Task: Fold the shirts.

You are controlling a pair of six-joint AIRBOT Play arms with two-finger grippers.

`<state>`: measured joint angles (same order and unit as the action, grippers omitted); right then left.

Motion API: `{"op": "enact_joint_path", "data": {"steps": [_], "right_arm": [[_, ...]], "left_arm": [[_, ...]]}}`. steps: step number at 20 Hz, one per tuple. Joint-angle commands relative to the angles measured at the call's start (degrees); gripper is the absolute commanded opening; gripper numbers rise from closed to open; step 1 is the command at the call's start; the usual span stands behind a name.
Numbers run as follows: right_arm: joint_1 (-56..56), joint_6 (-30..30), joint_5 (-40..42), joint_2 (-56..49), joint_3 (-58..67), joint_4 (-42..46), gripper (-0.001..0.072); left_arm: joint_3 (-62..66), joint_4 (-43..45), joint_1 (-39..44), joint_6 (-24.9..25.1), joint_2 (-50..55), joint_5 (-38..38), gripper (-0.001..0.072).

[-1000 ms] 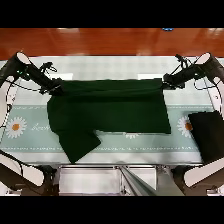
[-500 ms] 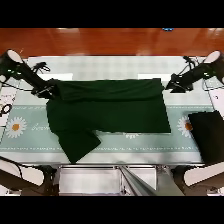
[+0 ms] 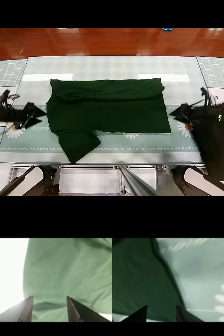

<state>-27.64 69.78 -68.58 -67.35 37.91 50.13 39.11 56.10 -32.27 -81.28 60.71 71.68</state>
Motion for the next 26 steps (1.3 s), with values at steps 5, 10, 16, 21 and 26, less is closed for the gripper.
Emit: {"op": "enact_joint_path", "data": {"steps": [5, 10, 16, 21, 26], "right_arm": [[-1.42, -8.00, 4.74, 10.47, -14.29, -11.67, 0.0412], [-1.42, -8.44, 4.11, 10.49, -14.29, -11.82, 0.0412], [-1.42, -8.37, 4.33, 10.49, -14.29, -11.87, 0.0411], [-4.55, -3.91, 3.80, 10.49, -12.98, -5.03, 0.0412], [-5.70, 4.26, 2.62, 10.29, -13.35, 5.68, 0.0411]], "left_arm": [[-13.53, 7.10, -0.31, -0.87, -4.96, 1.40, 0.0505], [-14.01, 2.16, 5.18, 3.74, 0.22, 0.52, 0.0505], [-13.97, -1.75, 15.74, 5.35, 6.32, -4.87, 0.0503], [-12.63, -1.70, 18.34, 5.84, 8.15, -4.98, 0.0022], [-12.20, -1.73, 18.36, 4.13, 8.09, -5.66, 0.0022]]}}
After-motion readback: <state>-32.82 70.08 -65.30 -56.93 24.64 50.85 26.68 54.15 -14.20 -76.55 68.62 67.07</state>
